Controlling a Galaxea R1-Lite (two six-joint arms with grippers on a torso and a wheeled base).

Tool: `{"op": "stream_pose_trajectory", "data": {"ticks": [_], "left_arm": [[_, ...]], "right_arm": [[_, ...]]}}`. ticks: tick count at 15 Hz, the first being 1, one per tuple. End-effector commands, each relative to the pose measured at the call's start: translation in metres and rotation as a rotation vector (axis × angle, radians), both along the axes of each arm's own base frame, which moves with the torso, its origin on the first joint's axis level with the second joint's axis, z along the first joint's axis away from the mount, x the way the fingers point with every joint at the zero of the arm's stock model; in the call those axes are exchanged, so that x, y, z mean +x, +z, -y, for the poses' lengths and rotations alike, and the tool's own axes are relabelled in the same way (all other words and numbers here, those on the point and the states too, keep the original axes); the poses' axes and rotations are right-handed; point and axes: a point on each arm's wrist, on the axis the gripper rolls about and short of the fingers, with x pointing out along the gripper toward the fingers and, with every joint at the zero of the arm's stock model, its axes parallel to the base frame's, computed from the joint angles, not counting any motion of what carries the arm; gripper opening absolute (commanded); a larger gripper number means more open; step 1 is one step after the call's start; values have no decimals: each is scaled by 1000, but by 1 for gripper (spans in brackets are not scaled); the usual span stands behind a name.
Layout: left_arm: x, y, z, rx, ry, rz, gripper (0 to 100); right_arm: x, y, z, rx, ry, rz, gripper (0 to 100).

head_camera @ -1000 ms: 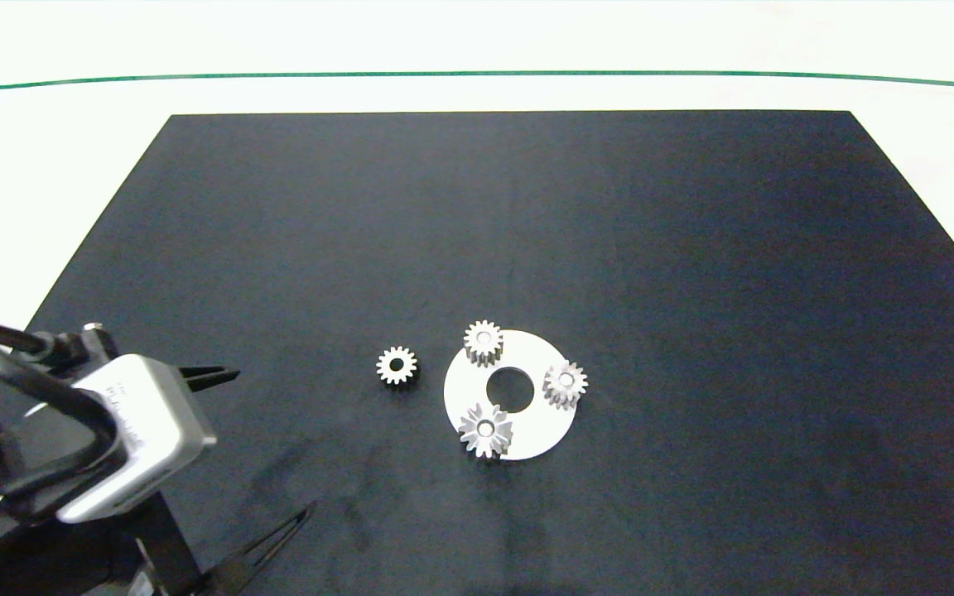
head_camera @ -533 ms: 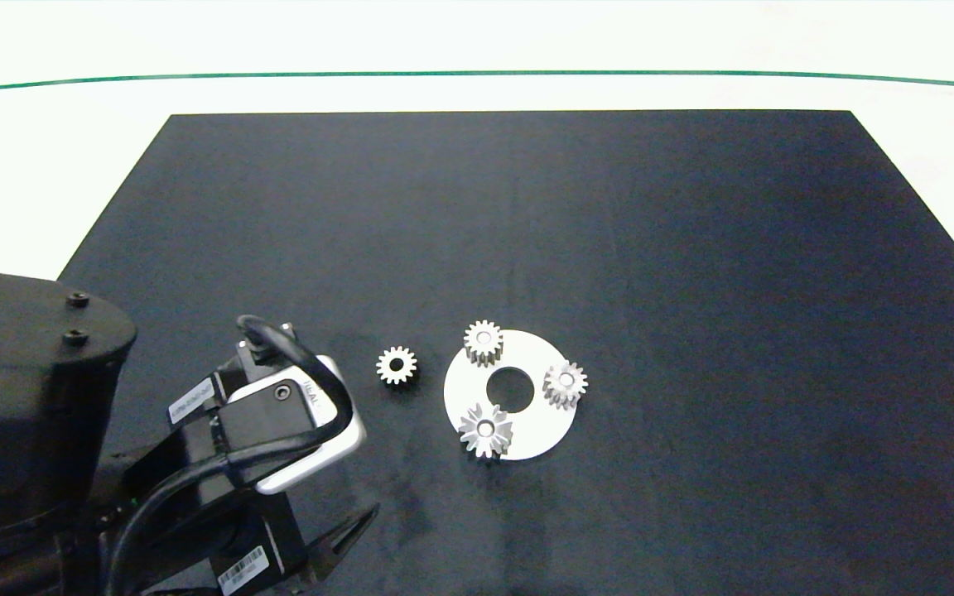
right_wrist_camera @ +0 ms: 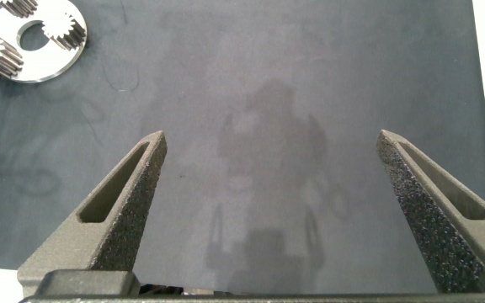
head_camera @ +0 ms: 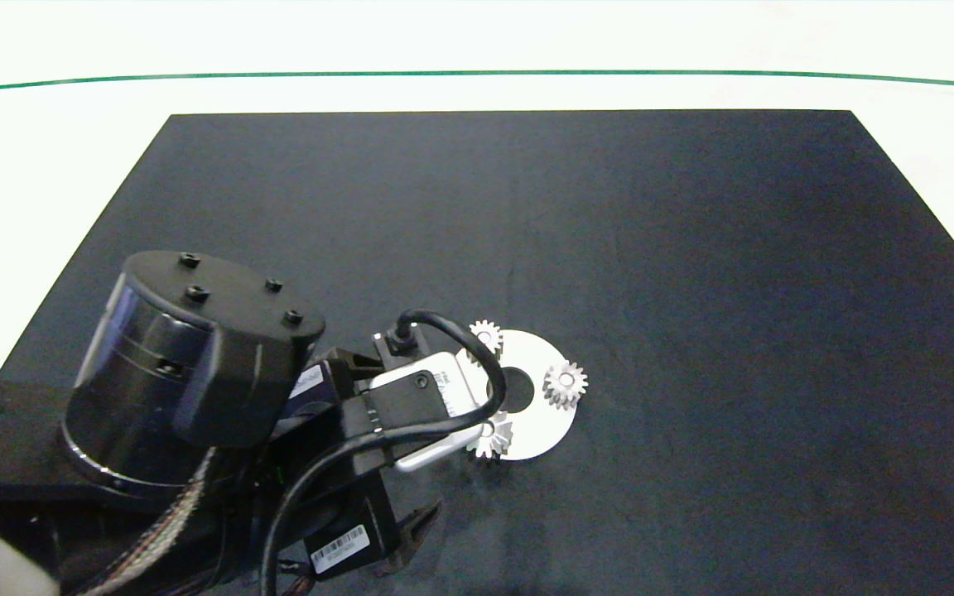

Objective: Remove an incorrectly installed larger gear and replace it with the correct smaller gear

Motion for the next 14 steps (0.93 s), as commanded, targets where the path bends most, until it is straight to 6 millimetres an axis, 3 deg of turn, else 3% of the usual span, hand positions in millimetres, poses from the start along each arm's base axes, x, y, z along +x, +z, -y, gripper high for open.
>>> {"op": "stream_pose_trajectory", "data": {"ticks": [1, 6, 10, 14], "left_arm": [[10, -9, 24, 35, -18, -24, 100], [23, -24, 50, 52, -14, -67, 100], [32, -23, 72, 72, -23, -89, 100], [40, -27, 82, 103, -18, -109, 100]], "right_arm": [[-1, -1, 0, -2, 3, -7, 100], [-3, -2, -1, 1, 24, -3, 100], [-3, -2, -1, 3, 38, -4, 100], [-3, -2, -1, 5, 45, -3, 100]]}}
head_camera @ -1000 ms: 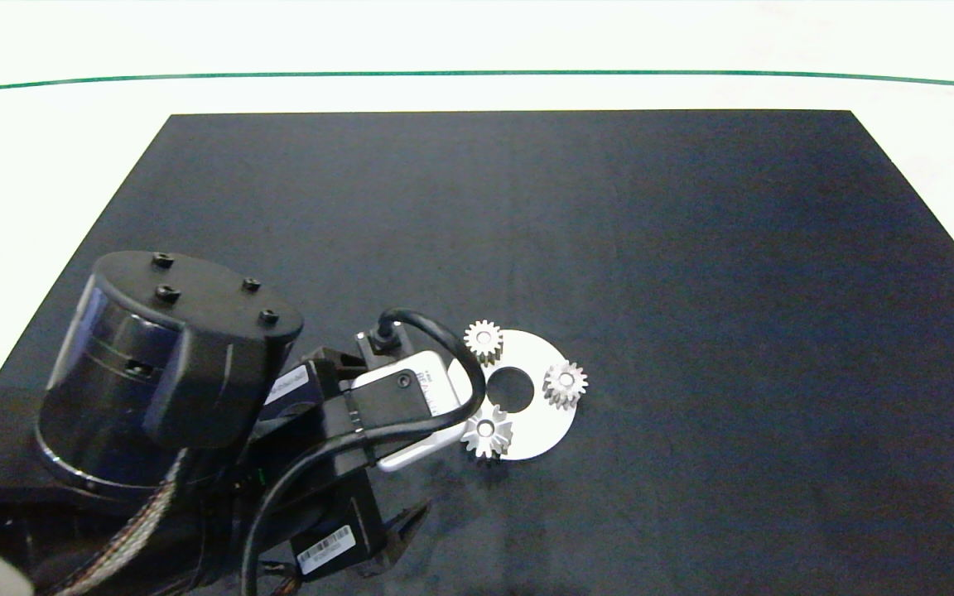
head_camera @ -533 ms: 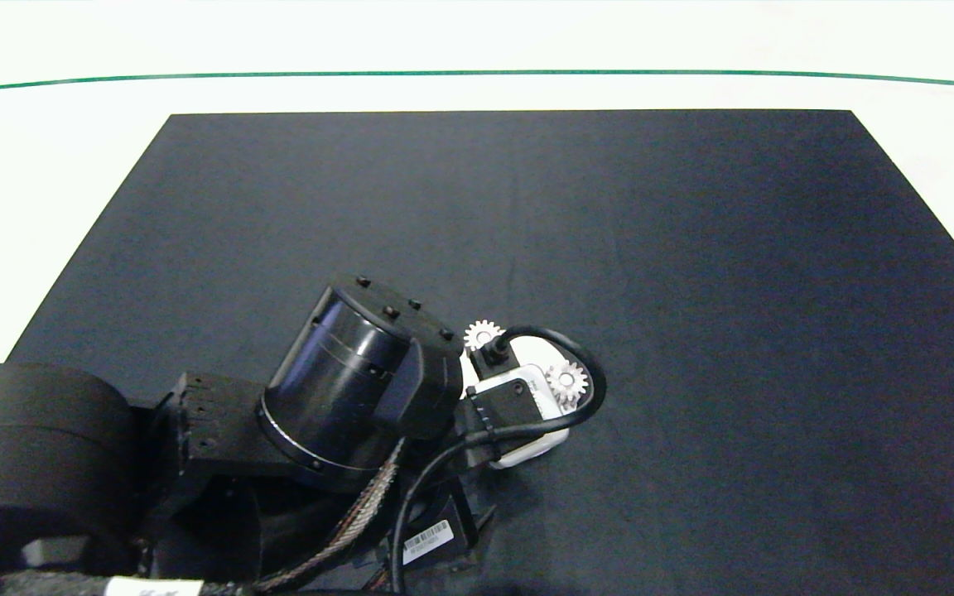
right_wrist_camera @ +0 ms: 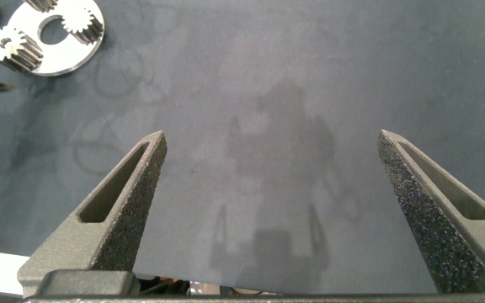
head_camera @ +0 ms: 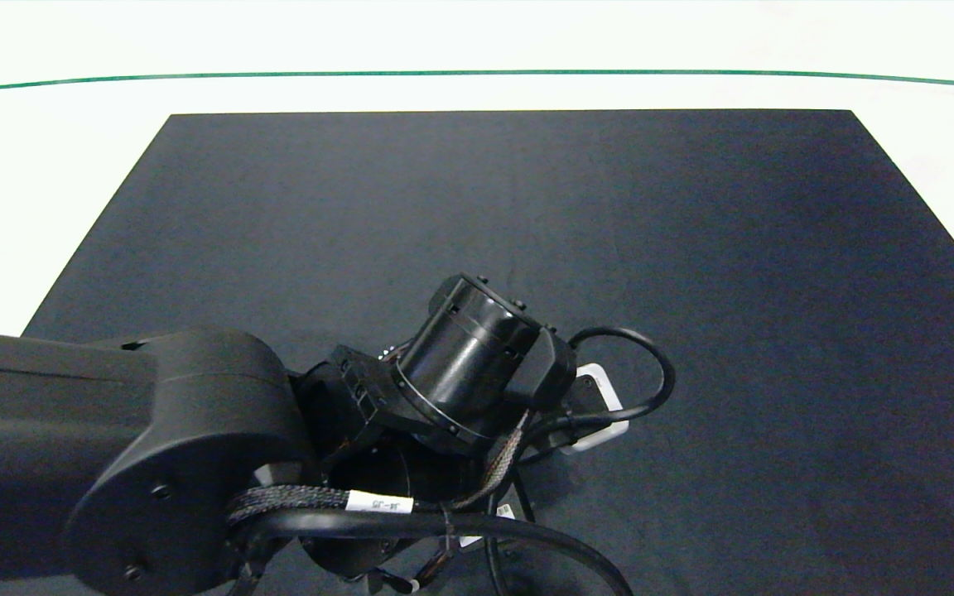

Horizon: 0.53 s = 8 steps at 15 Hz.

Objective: Remove an incorrectly installed larger gear and replace it with the correct smaller gear

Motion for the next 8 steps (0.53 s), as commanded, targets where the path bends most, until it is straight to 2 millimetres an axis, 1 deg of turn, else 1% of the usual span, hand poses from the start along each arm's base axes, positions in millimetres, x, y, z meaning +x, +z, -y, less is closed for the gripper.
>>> {"op": "stream_pose_trajectory", "data": {"ticks": [1, 5, 8], "left_arm": [[7, -8, 9, 28, 4, -14, 100], [16, -11, 10, 35, 19, -15, 100], [23, -9, 5, 36, 40, -8, 100]], "right_arm": [[-1, 0, 0, 0, 2, 1, 100], [-1, 0, 0, 1, 6, 1, 100], [-1, 0, 0, 1, 8, 1, 100]]}}
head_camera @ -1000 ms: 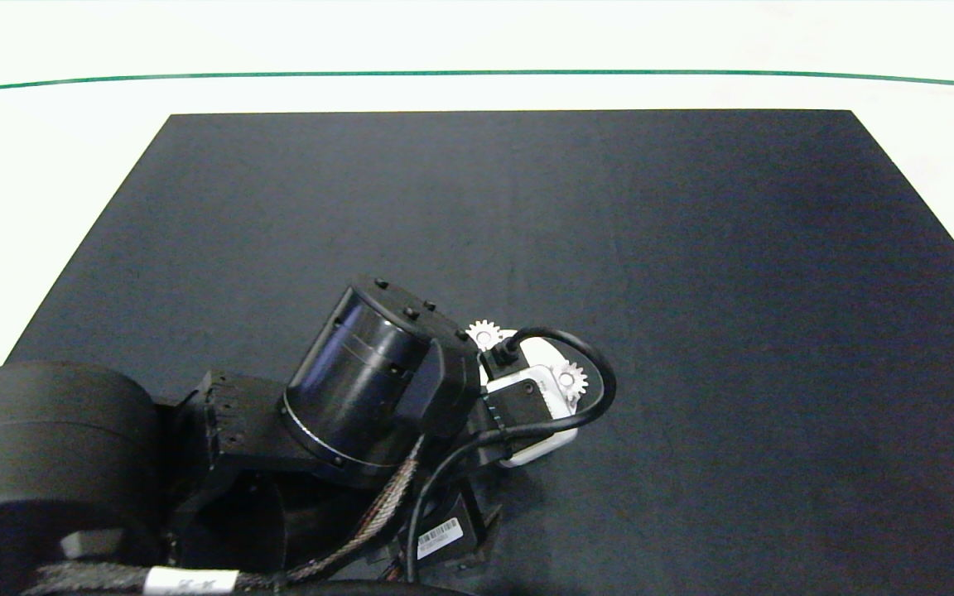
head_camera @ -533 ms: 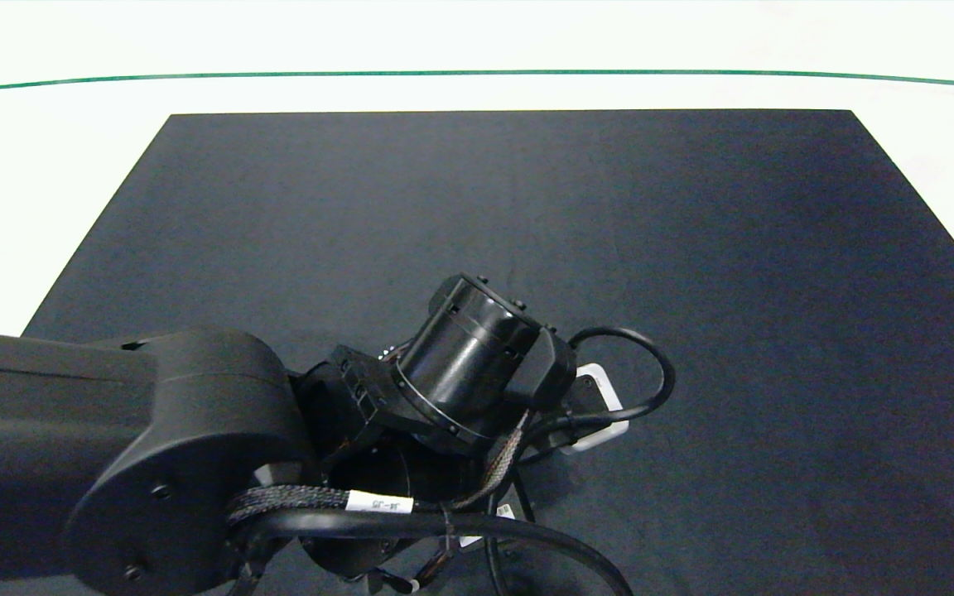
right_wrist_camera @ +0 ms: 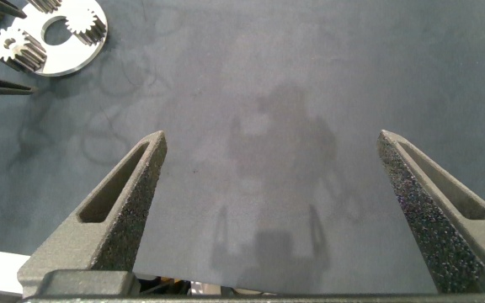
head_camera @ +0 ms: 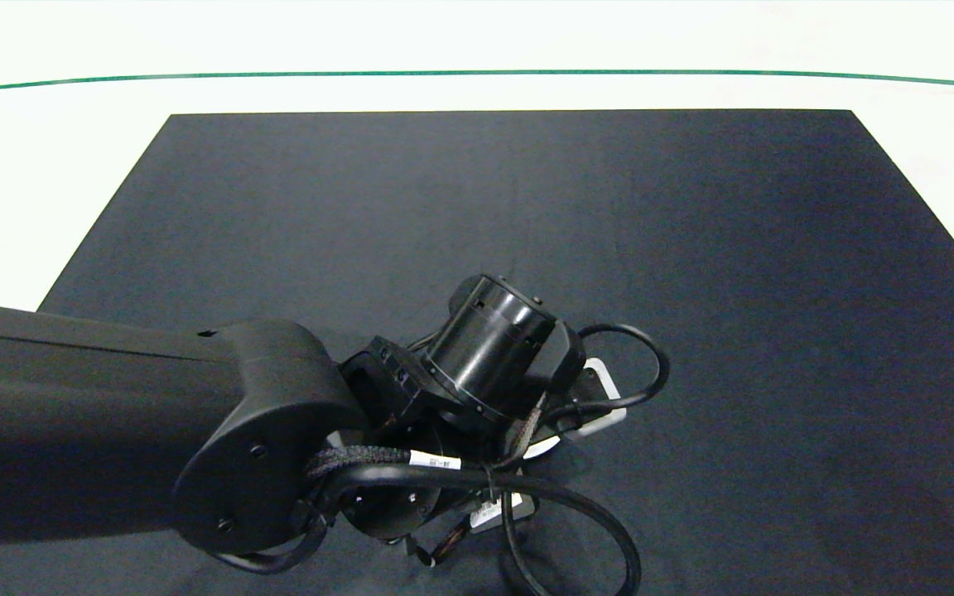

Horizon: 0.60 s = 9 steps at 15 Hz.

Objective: Remove an incorrectly installed larger gear and replace it with the correct smaller gear

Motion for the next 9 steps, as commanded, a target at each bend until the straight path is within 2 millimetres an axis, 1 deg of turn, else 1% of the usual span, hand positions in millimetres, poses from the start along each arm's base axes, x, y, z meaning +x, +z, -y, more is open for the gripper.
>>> {"op": "stream_pose_trajectory", "data": {"ticks": [1, 4, 9], "left_arm": [[6, 1, -6, 12, 20, 3, 100], [5, 0, -10, 40, 23, -18, 99], [5, -3, -8, 42, 25, -24, 90]], "right_arm": [[0, 0, 0, 0, 2, -3, 100], [0, 0, 0, 0, 3, -3, 100], [0, -1, 0, 0, 6, -6, 100]]}}
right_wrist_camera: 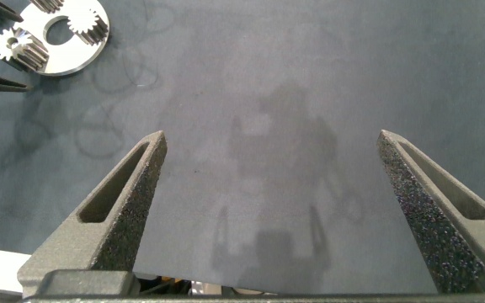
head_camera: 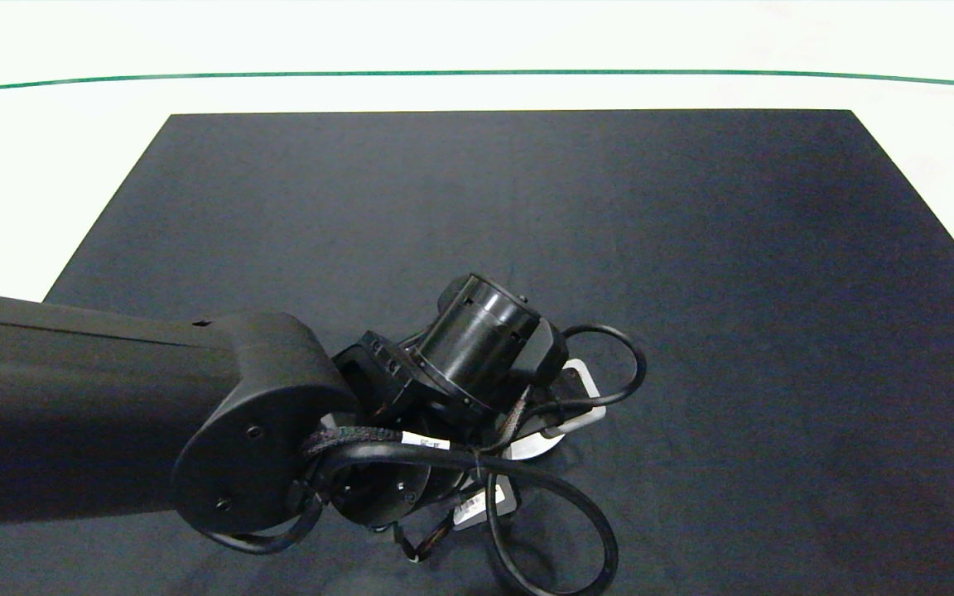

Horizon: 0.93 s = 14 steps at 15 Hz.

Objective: Remove an incorrectly installed larger gear and replace it with the correct smaller gear

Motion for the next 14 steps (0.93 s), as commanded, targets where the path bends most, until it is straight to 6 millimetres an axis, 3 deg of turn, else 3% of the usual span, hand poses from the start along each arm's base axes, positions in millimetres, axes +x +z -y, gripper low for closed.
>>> {"op": "stream_pose_trajectory", "data": {"ticks": [1, 14], "left_arm": [[0, 0, 0, 6, 2, -3, 87], [5, -1, 3, 42, 12, -35, 62]], "right_arm": [[0, -1, 0, 0, 2, -6, 100], [1, -4, 0, 0, 4, -9, 100]]}}
